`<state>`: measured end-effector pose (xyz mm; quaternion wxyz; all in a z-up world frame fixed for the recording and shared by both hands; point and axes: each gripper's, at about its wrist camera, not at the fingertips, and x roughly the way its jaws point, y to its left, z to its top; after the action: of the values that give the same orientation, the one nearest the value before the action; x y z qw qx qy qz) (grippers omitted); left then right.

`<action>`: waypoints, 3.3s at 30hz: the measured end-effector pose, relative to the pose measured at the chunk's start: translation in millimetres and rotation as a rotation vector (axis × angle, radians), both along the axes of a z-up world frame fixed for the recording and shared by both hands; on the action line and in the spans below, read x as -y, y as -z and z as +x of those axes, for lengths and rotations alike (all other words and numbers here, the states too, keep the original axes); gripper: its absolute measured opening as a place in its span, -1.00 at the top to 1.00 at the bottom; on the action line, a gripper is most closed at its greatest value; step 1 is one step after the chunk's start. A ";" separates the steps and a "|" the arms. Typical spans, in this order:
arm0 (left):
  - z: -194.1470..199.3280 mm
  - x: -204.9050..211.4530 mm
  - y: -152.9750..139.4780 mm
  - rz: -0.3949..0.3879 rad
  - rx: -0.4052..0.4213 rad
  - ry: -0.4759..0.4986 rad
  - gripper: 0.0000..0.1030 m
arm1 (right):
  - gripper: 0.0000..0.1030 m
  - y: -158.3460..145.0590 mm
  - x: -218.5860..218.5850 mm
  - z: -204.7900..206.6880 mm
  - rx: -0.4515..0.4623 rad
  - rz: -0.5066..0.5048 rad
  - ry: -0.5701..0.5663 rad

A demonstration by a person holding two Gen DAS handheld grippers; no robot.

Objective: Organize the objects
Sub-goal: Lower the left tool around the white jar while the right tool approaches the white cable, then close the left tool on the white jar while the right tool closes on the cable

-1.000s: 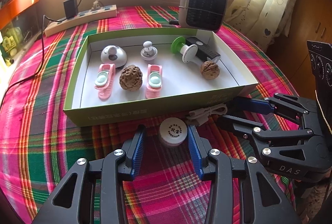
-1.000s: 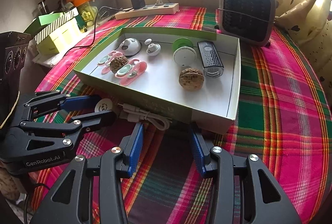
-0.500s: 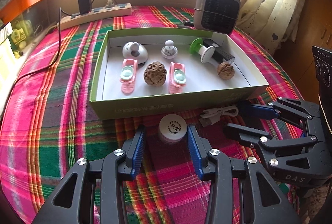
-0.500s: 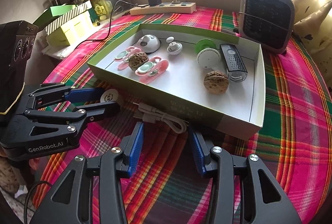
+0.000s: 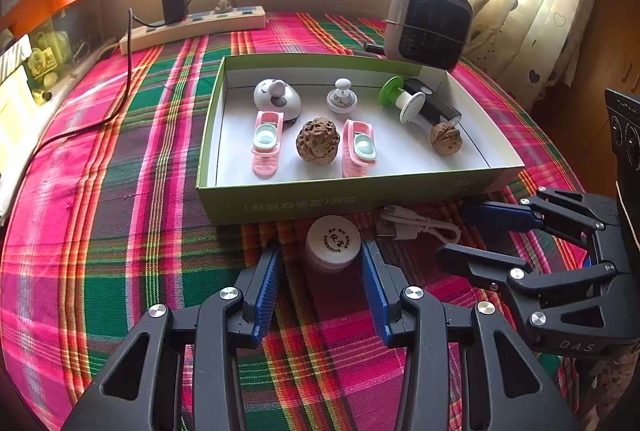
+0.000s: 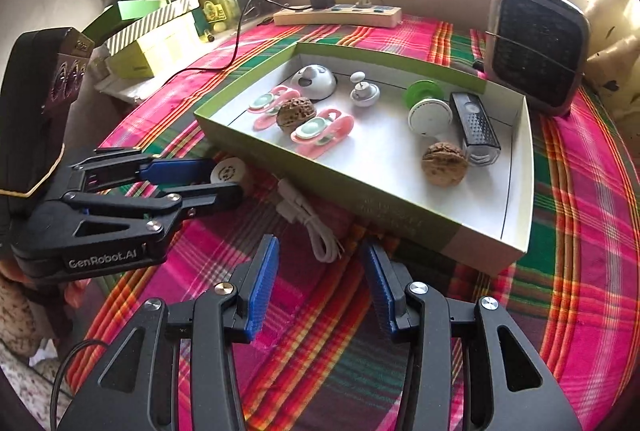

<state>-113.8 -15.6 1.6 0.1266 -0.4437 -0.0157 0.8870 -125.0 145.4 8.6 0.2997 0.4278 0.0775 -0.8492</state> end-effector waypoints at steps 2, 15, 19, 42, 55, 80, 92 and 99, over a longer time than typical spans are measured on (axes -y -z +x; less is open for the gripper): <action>0.4 0.7 -0.4 0.002 0.001 -0.001 0.26 | 0.13 0.2 4.6 -3.5 0.002 0.004 -0.001; -0.8 8.1 -0.2 0.001 0.001 -0.018 0.26 | 0.13 3.5 23.4 5.8 0.000 0.024 -0.101; -2.9 8.7 -0.4 0.003 0.003 -0.015 0.26 | 0.13 3.4 24.2 0.7 -0.007 0.019 -0.065; -8.3 7.9 -0.5 -0.001 -0.005 -0.009 0.36 | 0.27 5.5 40.2 0.5 -0.089 0.115 -0.039; -9.3 10.3 0.9 -0.006 -0.011 -0.021 0.49 | 0.62 4.4 42.1 3.9 -0.094 0.115 -0.044; -7.2 10.7 -1.0 -0.011 -0.015 -0.017 0.50 | 0.64 1.9 39.1 5.8 -0.102 0.106 -0.022; -6.6 7.8 -2.5 -0.020 -0.019 -0.016 0.50 | 0.65 1.4 36.5 8.5 -0.097 0.092 -0.009; 0.3 3.9 -7.9 -0.026 -0.033 -0.003 0.50 | 0.65 -3.7 33.9 10.7 -0.099 0.069 -0.003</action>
<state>-113.5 -19.5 9.5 0.1197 -0.4305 -0.0028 0.8946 -114.4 111.5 12.3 0.2816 0.3954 0.1221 -0.8657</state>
